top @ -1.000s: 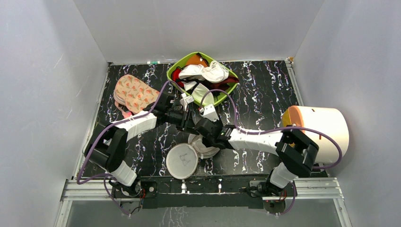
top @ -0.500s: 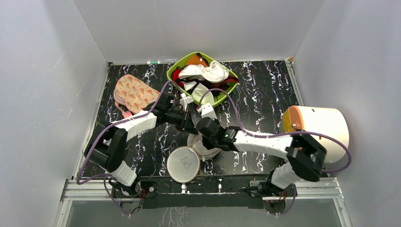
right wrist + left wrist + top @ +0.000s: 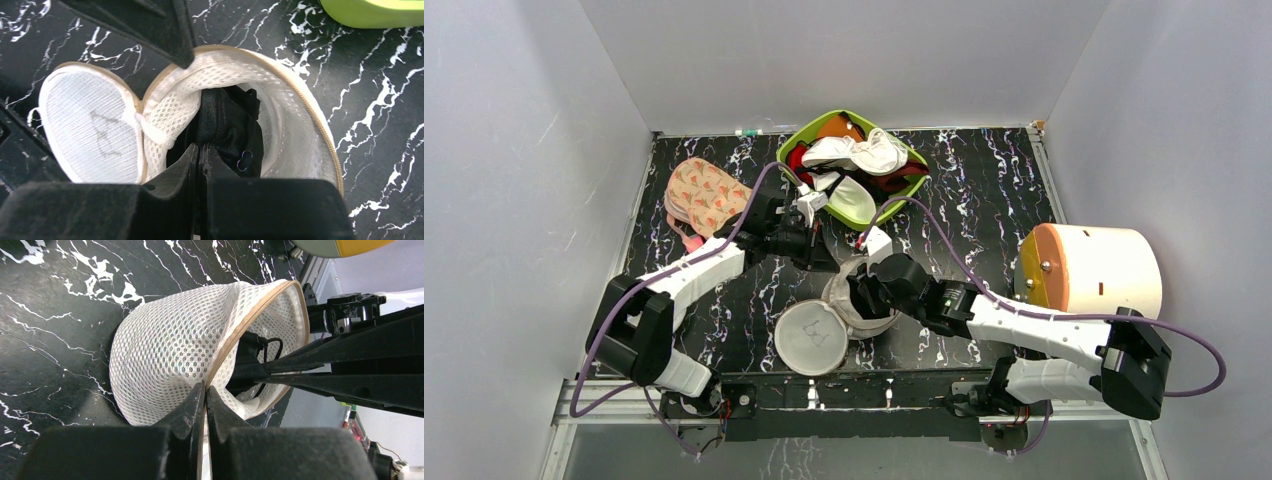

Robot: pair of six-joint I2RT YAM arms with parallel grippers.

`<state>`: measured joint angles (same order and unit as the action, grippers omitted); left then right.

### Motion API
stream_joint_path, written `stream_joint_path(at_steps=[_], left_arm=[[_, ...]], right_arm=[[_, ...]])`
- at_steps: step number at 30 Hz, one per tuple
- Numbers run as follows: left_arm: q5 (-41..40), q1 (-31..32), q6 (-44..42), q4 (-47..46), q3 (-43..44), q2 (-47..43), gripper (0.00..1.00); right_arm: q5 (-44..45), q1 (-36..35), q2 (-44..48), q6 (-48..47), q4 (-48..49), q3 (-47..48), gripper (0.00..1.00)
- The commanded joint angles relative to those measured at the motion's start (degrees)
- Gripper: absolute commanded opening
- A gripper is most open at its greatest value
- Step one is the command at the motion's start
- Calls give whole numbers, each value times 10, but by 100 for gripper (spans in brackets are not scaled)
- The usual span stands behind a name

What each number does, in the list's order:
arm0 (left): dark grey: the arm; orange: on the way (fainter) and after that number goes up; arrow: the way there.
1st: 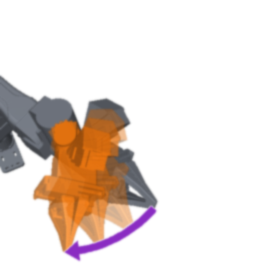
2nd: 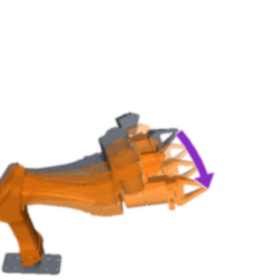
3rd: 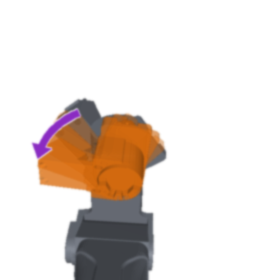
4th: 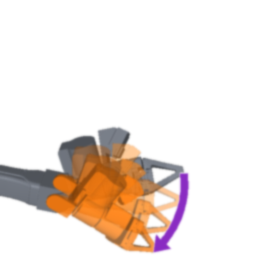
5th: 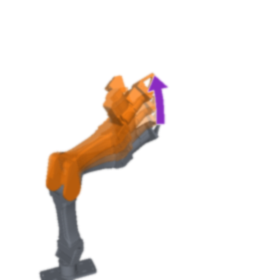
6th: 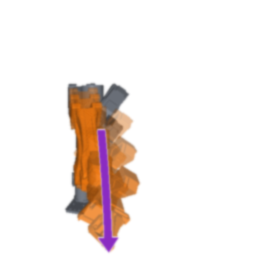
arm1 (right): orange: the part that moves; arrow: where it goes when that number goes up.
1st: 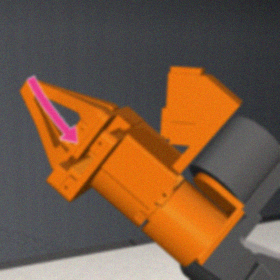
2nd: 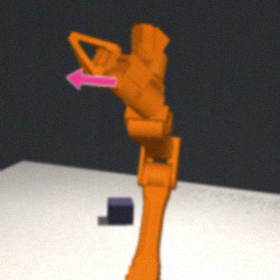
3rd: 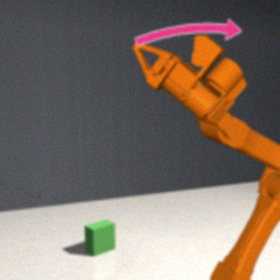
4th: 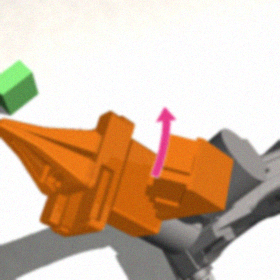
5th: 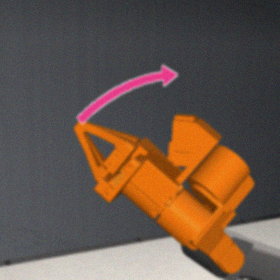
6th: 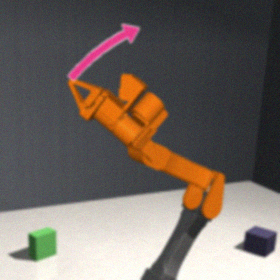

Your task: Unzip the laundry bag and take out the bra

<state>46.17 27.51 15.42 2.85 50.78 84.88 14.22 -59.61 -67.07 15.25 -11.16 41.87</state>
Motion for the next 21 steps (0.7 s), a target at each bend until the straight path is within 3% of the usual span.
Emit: stream_joint_path(at_steps=[1,7,21], left_arm=[[-33,1,-12,-4,0,-34,0],[-44,1,-16,7,5,-30,0],[-60,1,-24,18,6,-32,0]], right_arm=[[-42,-3,30,-15,46,36,0],[-61,-3,76,-21,66,60,0],[42,-3,134,-23,141,112,0]])
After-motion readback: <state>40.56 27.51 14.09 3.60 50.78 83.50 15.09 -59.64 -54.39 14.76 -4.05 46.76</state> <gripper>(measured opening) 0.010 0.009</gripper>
